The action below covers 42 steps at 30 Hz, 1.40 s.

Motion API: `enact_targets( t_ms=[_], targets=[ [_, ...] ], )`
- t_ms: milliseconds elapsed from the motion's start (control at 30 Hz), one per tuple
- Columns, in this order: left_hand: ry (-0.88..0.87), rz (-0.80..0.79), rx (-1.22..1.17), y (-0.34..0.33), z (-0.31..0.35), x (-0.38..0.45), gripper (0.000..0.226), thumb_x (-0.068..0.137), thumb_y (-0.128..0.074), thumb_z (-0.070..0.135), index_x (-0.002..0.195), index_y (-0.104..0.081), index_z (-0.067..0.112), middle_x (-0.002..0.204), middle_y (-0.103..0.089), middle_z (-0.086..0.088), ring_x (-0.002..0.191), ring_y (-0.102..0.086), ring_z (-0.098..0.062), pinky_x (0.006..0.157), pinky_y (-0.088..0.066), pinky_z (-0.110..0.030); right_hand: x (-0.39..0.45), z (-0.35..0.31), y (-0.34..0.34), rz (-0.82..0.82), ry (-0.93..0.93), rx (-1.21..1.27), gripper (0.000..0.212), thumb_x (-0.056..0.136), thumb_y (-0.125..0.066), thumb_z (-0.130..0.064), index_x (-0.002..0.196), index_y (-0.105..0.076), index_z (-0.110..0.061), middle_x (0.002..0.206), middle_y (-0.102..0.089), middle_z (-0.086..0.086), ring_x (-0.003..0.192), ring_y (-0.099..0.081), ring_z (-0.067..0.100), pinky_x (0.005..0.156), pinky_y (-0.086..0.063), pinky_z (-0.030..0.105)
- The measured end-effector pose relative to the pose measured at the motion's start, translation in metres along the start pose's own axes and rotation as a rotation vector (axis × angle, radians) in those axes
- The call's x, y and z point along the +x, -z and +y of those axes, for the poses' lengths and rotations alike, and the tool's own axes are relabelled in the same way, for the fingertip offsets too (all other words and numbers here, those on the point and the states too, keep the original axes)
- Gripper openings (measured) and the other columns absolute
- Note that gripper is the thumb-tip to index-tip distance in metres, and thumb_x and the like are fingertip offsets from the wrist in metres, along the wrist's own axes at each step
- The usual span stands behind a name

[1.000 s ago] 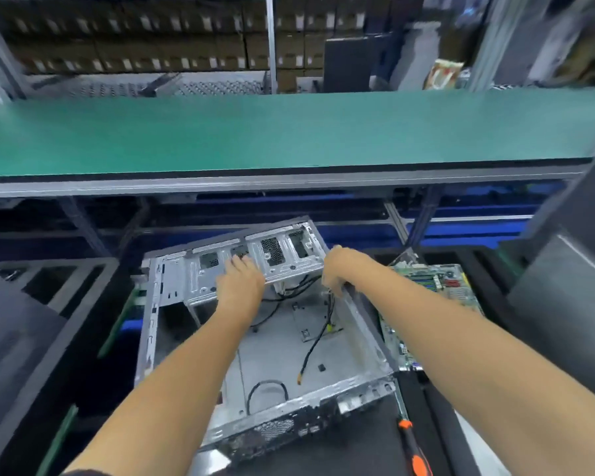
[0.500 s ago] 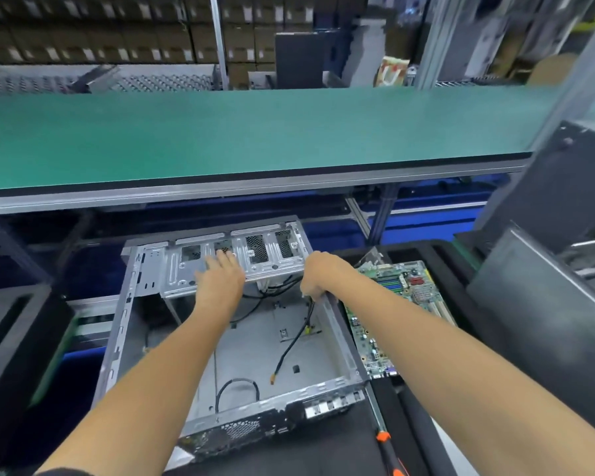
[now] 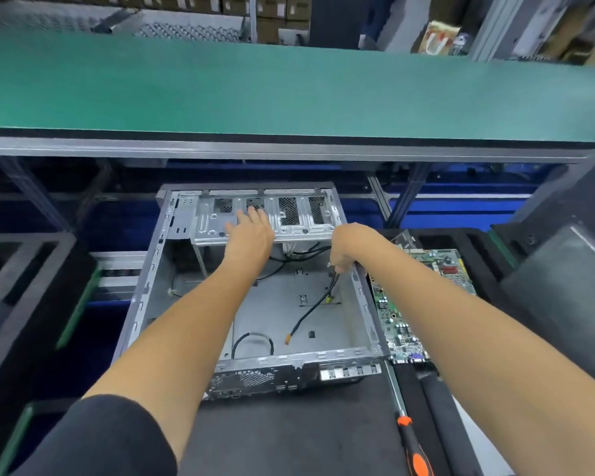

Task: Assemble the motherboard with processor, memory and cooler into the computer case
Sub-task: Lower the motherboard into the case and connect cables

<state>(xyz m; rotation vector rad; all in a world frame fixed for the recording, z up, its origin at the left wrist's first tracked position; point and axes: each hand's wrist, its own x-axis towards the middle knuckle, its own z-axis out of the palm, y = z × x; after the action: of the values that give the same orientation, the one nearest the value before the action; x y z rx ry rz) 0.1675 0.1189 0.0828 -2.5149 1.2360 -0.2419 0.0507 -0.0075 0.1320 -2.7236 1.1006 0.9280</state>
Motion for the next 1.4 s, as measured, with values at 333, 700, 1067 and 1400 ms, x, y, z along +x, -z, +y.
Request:
enact_targets(
  t_ms=[333,700,1067,1400],
  targets=[
    [-0.109,-0.087,-0.147,-0.005,-0.018,-0.008,0.072,0.091,-0.043,0.007,0.150,-0.001,0.001,0.157,-0.006,-0.018,0.144,-0.011,-0.036,0.115,-0.024,-0.044,-0.011,-0.004,-0.006,0.084,0.013,0.021,0.021,0.086,-0.061,-0.012,0.068,-0.050,-0.008,0.066,-0.052,0.004,0.053,-0.049,0.020,0.049,-0.039,0.029],
    [-0.117,0.318,-0.709,0.050,0.051,-0.053,0.010,0.085,-0.046,0.010,0.086,-0.056,0.007,0.090,-0.058,-0.008,0.088,-0.050,-0.027,0.075,-0.043,-0.038,-0.033,0.036,-0.019,0.266,0.095,0.449,0.040,0.092,-0.062,-0.037,0.070,-0.045,-0.008,0.060,-0.054,0.007,0.054,-0.056,0.024,0.067,-0.055,0.034],
    [-0.215,0.045,-0.974,0.102,0.167,-0.034,0.009,0.076,-0.045,0.001,0.077,-0.052,0.005,0.074,-0.054,-0.008,0.071,-0.049,-0.028,0.054,-0.034,-0.032,-0.031,0.120,-0.045,0.337,-0.005,0.489,0.028,0.085,-0.051,-0.006,0.058,-0.043,-0.008,0.055,-0.046,0.007,0.052,-0.041,0.022,0.056,-0.038,0.030],
    [0.177,-0.428,-1.105,0.084,0.270,-0.005,0.033,0.084,-0.051,0.011,0.115,-0.052,-0.001,0.126,-0.052,-0.020,0.107,-0.057,-0.031,0.070,-0.050,-0.036,0.004,0.209,-0.097,0.306,-0.144,0.573,0.021,0.090,-0.060,-0.025,0.089,-0.048,-0.008,0.089,-0.052,0.008,0.076,-0.053,0.024,0.055,-0.040,0.031]
  ],
)
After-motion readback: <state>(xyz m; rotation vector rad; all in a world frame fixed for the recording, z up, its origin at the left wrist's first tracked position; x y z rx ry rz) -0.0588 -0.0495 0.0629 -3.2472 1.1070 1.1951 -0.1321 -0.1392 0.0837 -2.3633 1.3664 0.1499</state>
